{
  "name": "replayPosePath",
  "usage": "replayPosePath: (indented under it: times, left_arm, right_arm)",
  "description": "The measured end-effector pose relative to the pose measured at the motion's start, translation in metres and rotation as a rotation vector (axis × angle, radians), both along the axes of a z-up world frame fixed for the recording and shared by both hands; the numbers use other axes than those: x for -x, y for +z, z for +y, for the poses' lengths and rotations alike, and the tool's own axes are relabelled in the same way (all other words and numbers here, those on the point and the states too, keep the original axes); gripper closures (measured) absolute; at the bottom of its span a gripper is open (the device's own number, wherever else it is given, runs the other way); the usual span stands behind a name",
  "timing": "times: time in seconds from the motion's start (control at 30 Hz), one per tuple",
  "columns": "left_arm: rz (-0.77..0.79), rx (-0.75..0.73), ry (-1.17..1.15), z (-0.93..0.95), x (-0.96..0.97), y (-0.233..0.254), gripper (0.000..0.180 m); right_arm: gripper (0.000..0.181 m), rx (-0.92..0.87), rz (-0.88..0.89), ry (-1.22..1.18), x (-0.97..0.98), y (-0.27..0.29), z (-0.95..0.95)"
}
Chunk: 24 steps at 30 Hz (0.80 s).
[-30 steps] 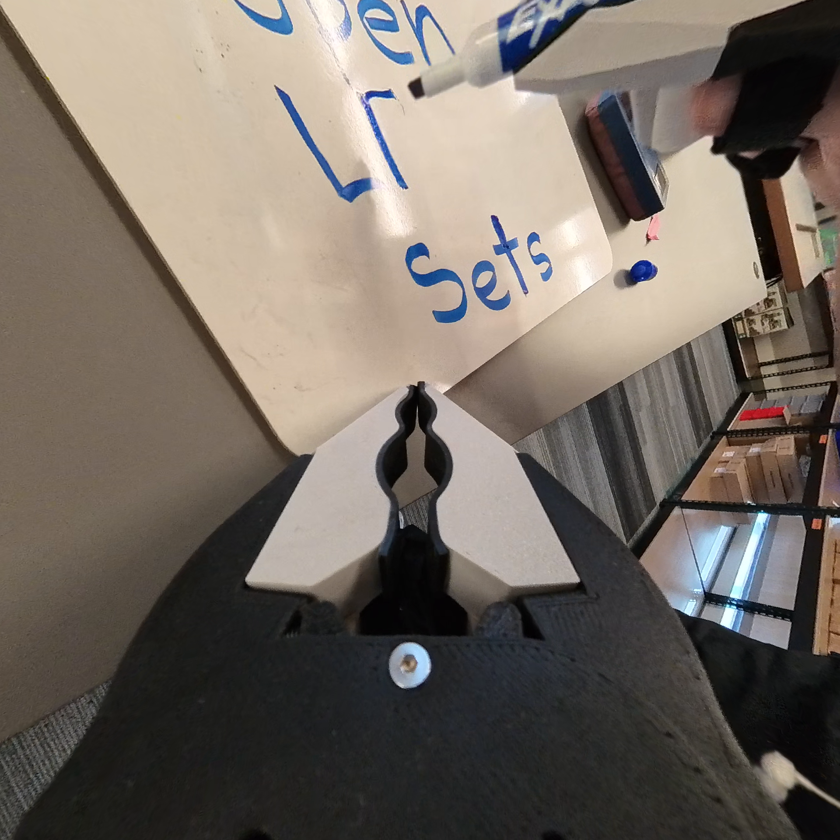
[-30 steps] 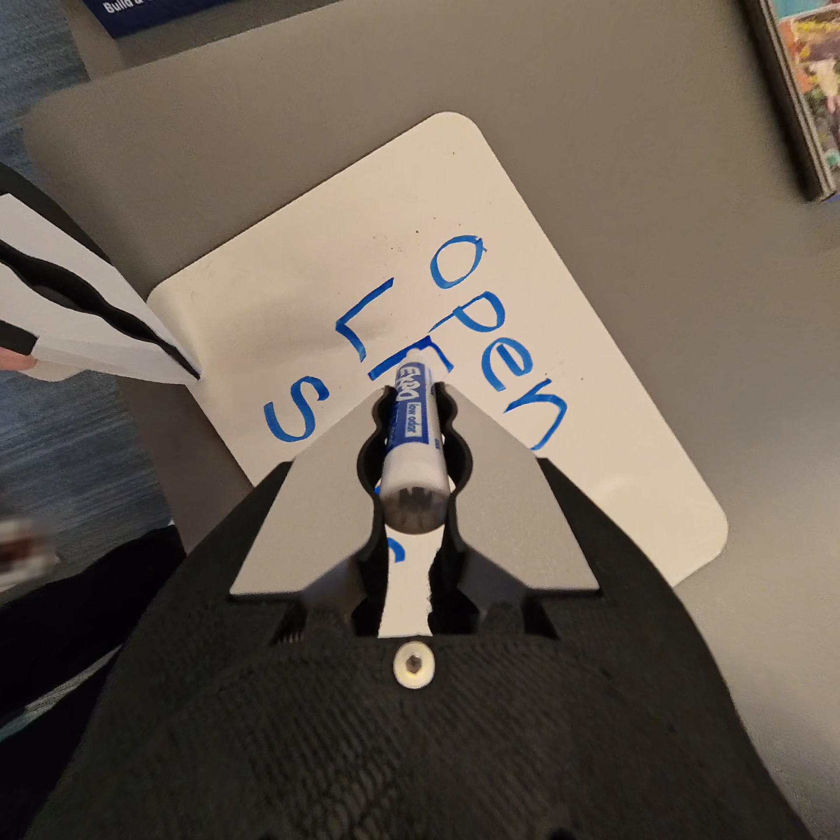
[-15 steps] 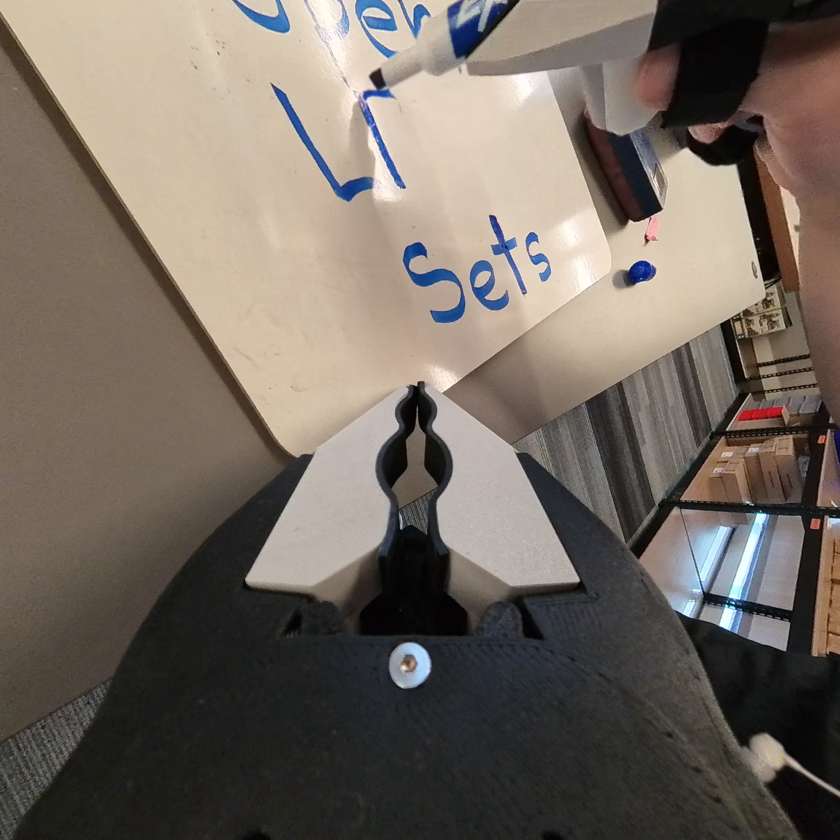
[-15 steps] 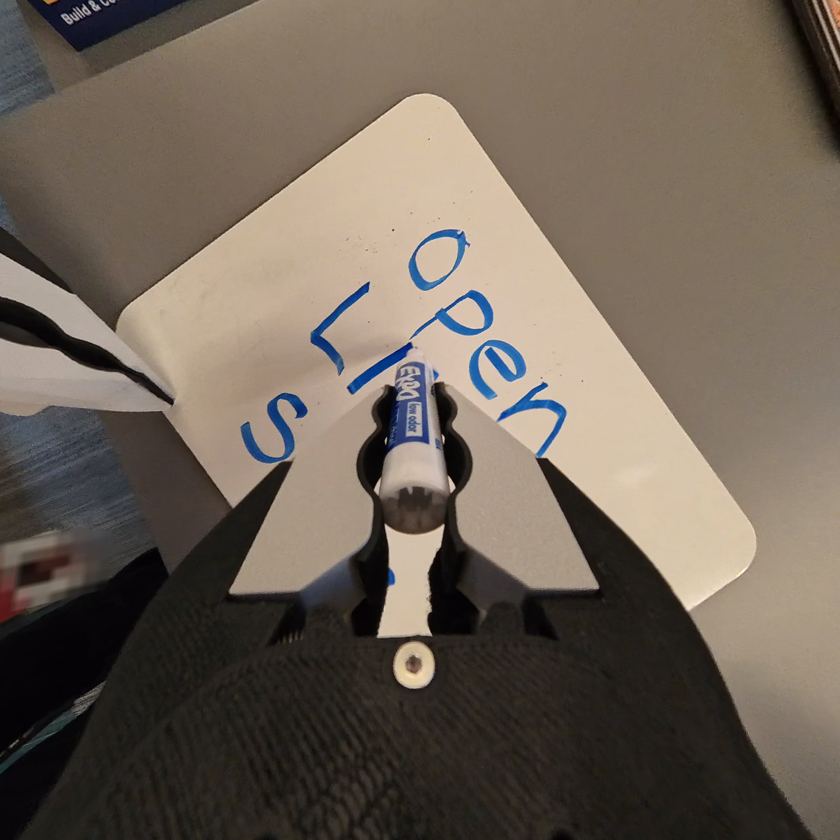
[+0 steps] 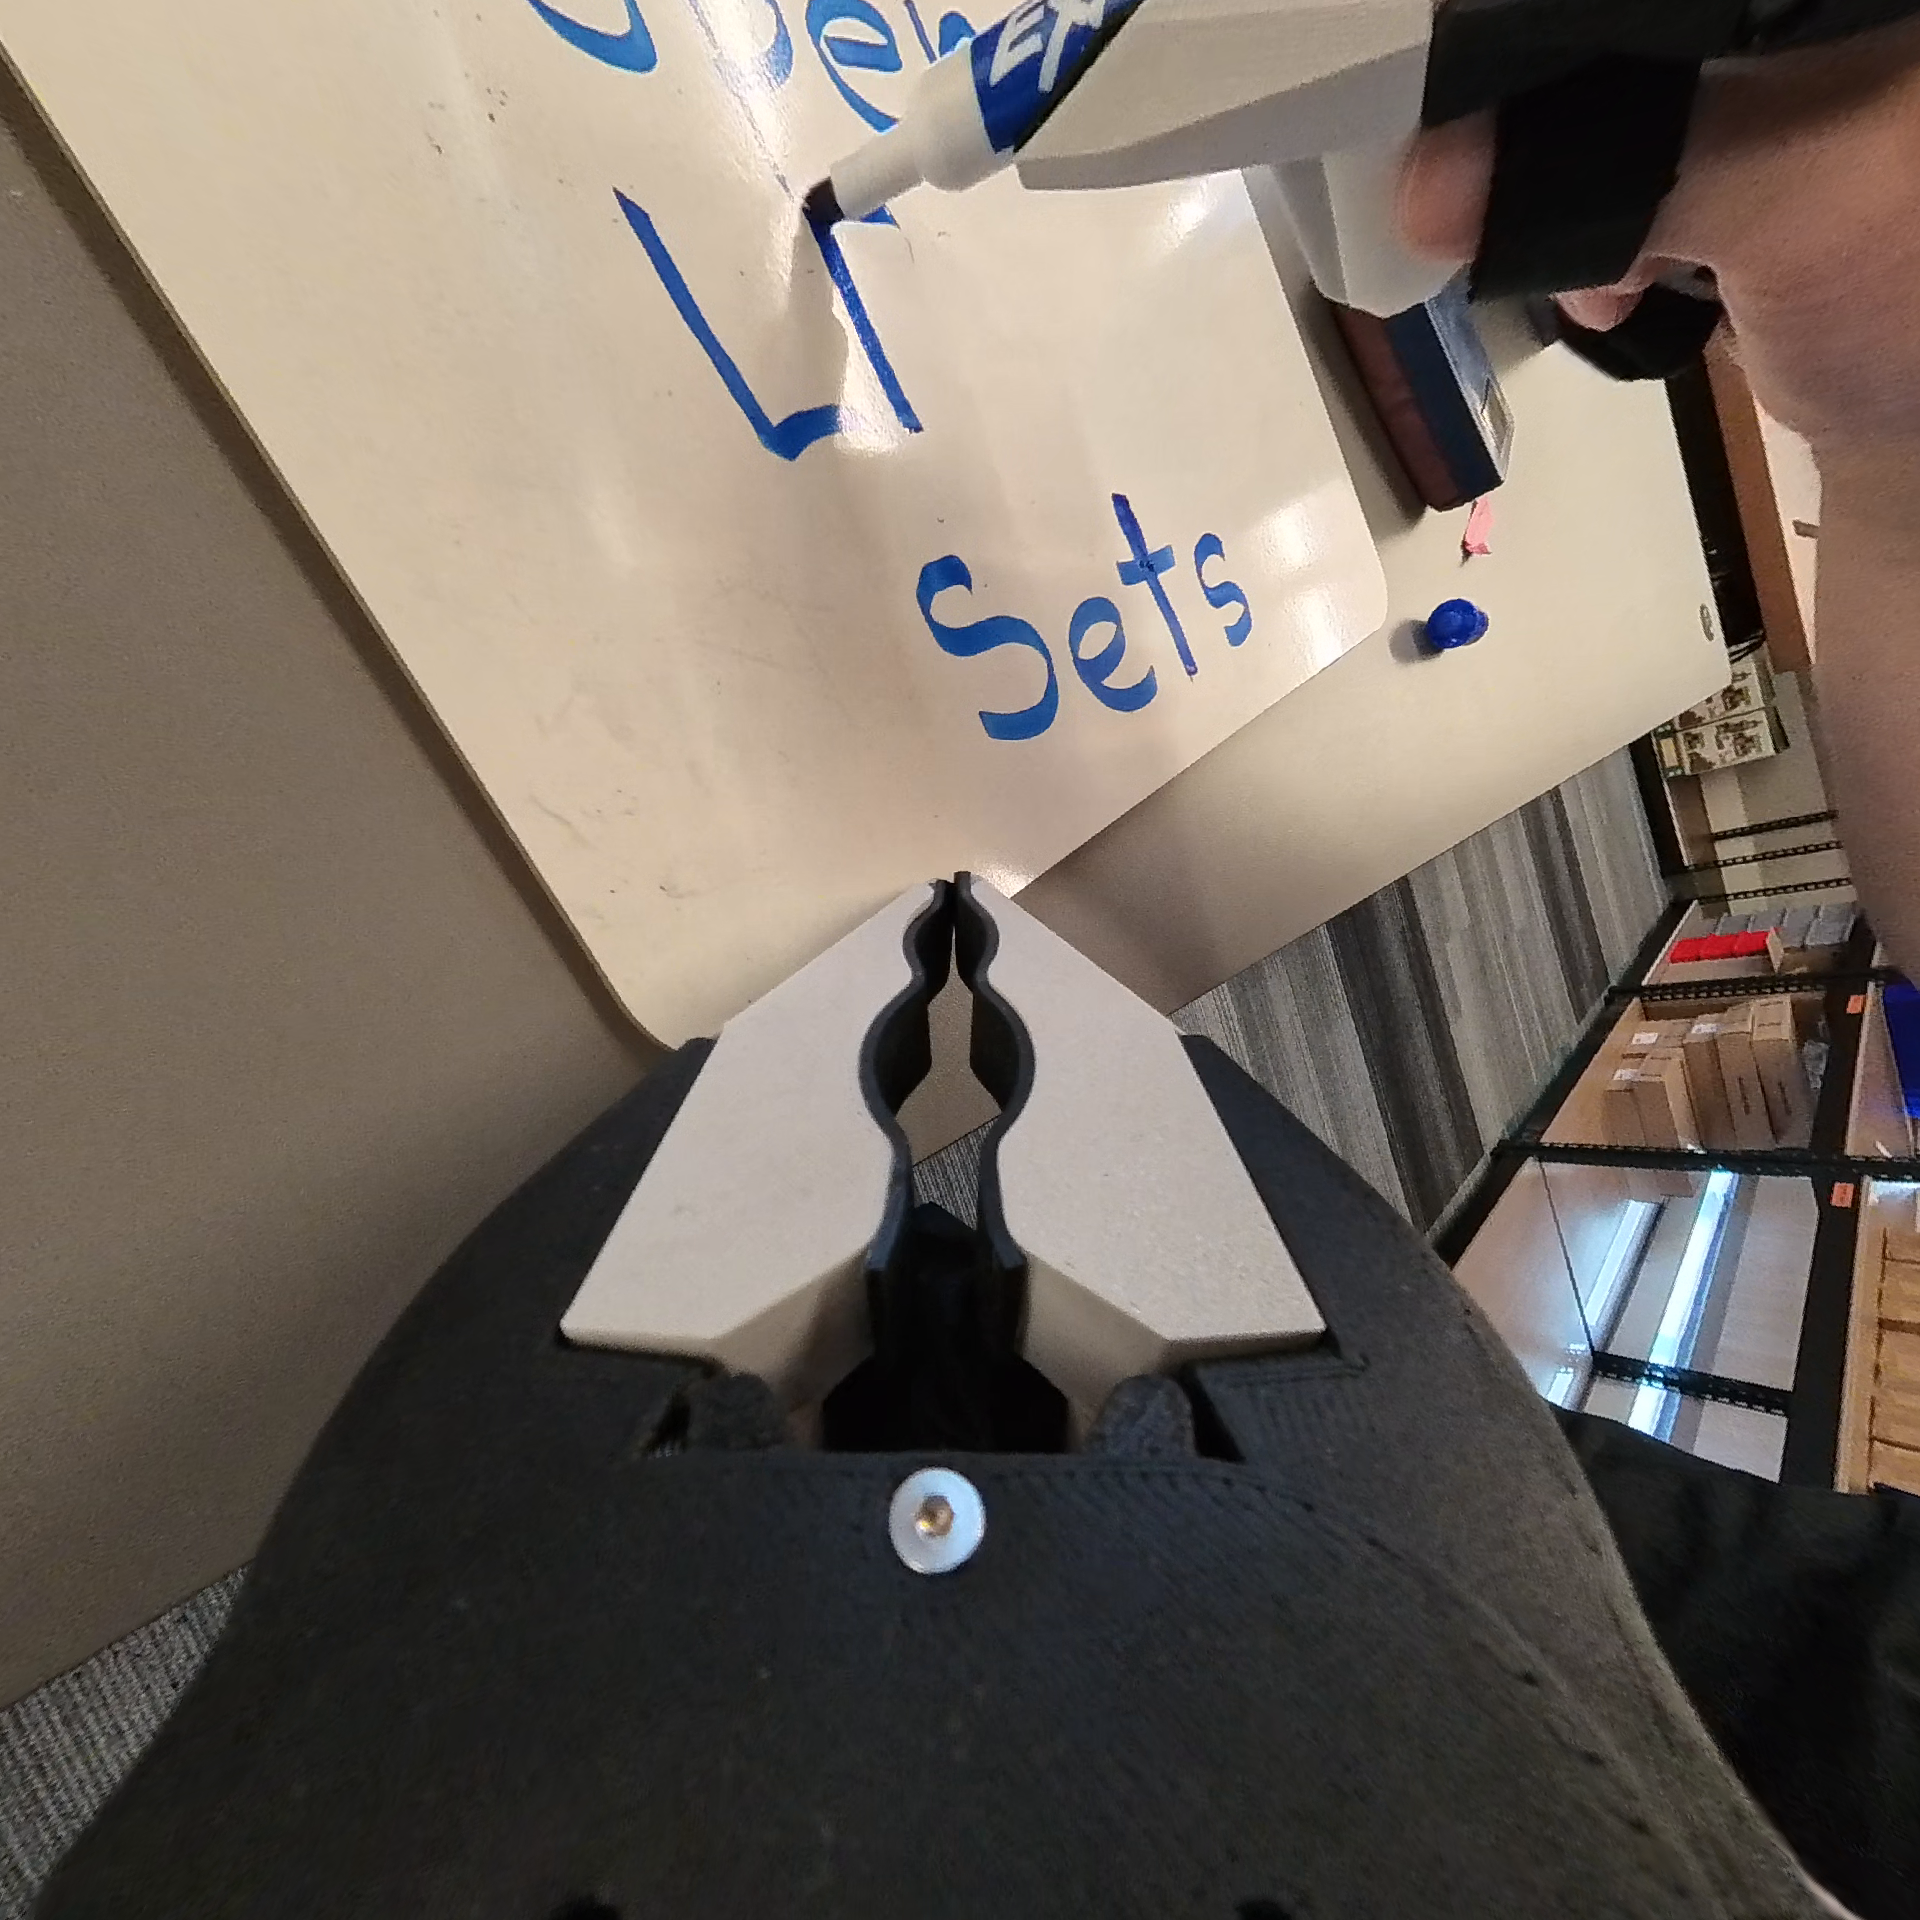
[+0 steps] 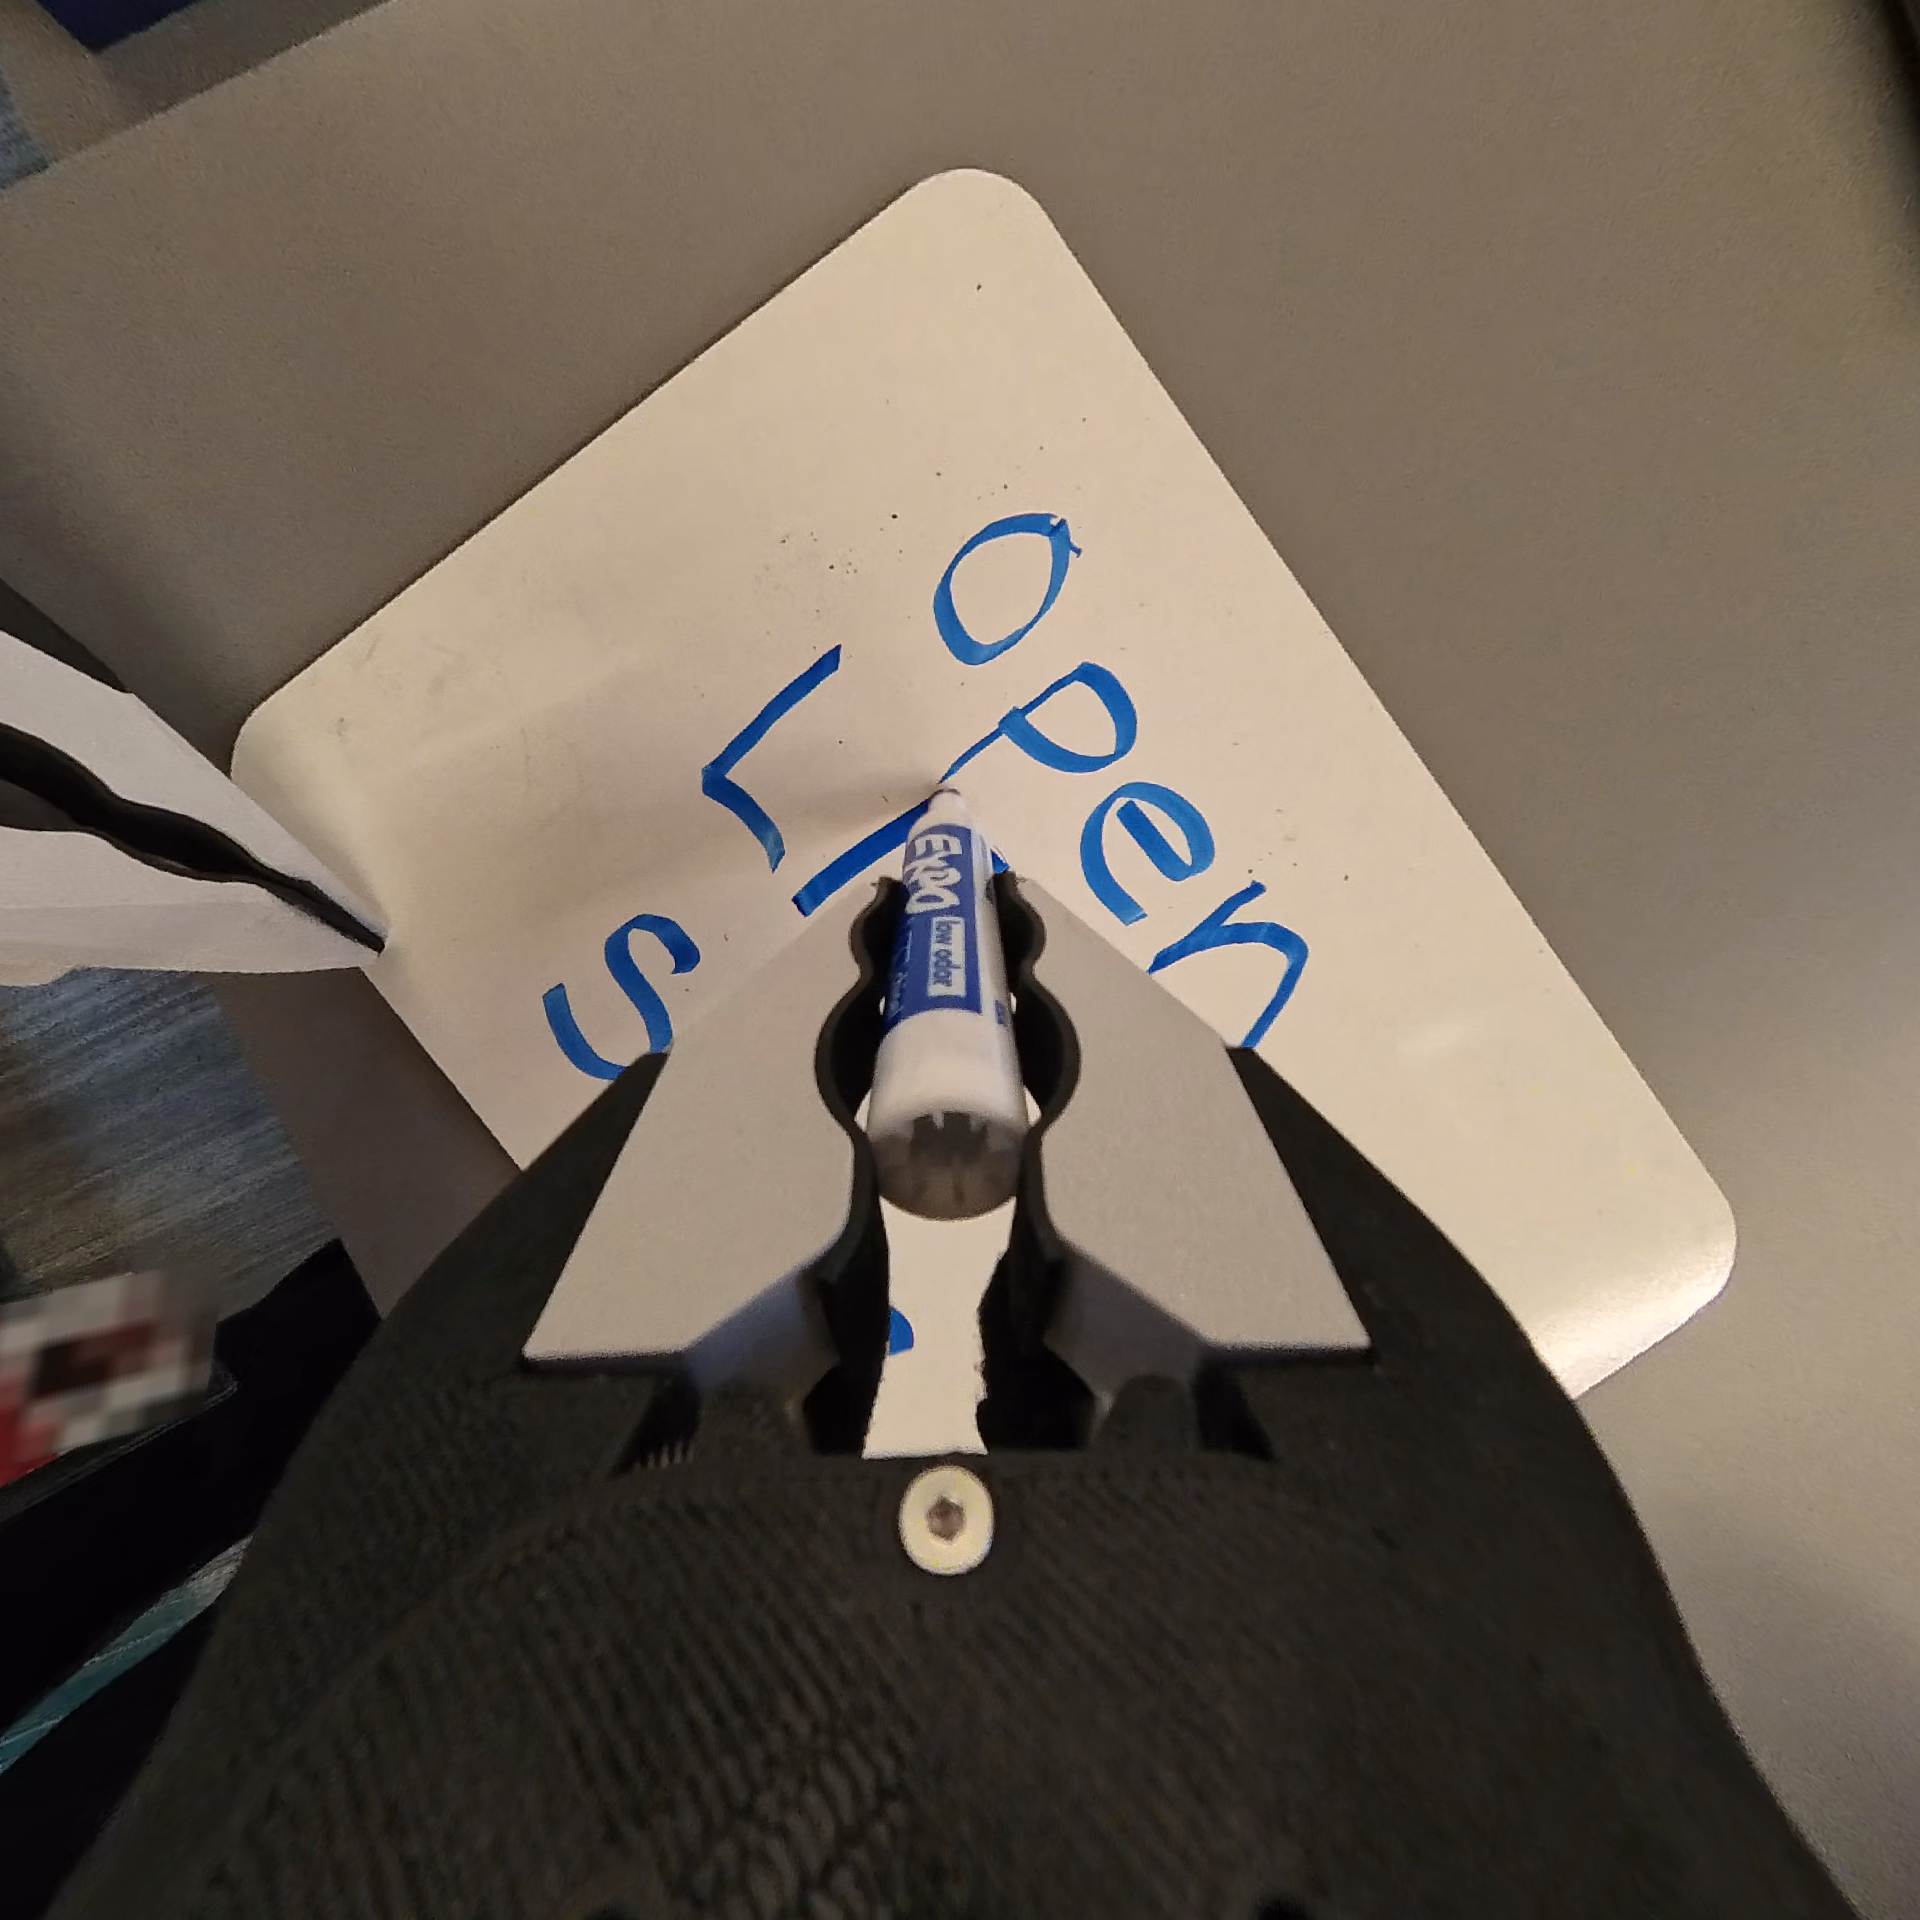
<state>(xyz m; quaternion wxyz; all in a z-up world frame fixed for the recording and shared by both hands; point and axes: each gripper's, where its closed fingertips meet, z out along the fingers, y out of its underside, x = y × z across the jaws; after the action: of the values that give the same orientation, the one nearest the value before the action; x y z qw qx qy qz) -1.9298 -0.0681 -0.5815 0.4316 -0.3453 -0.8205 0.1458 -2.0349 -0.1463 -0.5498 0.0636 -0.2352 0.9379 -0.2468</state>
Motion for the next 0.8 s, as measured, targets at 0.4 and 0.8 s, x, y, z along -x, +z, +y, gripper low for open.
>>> replayPosePath:
  times: [0.4, 0.8]
  left_arm:
    - [-0.002, -0.003, -0.002, 0.001, 0.0, 0.0, 0.18]
    - [0.01, -0.01, 0.001, 0.001, 0.0, 0.001, 0.18]
  right_arm:
    - [0.164, -0.009, 0.038, -0.019, 0.014, 0.0, 0.007]
    - [0.164, 0.137, 0.015, 0.009, -0.004, 0.035, 0.011]
